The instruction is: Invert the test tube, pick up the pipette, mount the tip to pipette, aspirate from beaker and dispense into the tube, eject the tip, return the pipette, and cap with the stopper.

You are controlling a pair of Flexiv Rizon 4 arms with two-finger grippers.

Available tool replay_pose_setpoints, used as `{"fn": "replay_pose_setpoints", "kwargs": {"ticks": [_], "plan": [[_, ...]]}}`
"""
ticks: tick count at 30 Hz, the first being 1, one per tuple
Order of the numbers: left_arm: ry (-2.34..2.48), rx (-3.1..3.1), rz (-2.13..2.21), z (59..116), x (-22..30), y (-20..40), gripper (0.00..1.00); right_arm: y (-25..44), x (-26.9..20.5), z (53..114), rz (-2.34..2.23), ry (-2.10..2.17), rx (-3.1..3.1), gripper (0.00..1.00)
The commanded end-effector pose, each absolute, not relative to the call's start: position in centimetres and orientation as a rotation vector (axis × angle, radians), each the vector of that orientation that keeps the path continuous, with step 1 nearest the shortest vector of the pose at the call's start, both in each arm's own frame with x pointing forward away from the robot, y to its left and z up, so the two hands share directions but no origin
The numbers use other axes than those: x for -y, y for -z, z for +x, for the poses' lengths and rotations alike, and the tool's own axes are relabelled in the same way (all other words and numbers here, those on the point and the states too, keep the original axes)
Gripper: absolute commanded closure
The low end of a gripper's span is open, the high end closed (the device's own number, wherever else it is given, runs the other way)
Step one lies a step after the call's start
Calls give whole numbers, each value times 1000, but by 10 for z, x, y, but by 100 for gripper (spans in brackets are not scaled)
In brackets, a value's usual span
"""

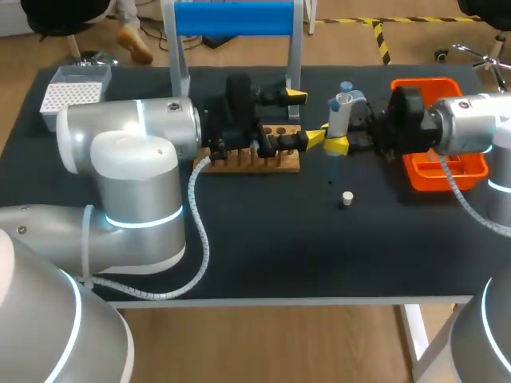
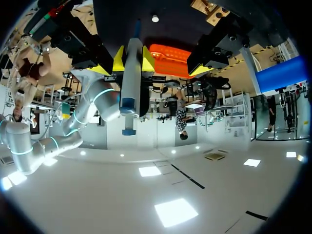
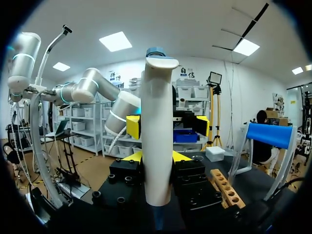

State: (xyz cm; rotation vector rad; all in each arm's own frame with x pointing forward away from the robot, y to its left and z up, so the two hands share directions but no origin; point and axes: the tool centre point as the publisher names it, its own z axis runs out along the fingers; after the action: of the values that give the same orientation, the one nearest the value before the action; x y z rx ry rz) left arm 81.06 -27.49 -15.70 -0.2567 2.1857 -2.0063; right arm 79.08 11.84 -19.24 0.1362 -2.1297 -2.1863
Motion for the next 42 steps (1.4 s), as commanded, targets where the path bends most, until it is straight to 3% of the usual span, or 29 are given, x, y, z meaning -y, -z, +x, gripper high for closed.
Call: {"fn": "replay_pose_setpoints", "kwargs": {"ticks": [1,40,42], "plan": [[2005,-2184,-260,810,275,157,0,194,-128,792,132,2211,2118,100],[2005,-2184,-260,810,275,157,0,202,-157,802,95,2250,2121,100],[2005,-2184,-260,810,275,157,6,202,-158,802,95,2249,2121,100]]}}
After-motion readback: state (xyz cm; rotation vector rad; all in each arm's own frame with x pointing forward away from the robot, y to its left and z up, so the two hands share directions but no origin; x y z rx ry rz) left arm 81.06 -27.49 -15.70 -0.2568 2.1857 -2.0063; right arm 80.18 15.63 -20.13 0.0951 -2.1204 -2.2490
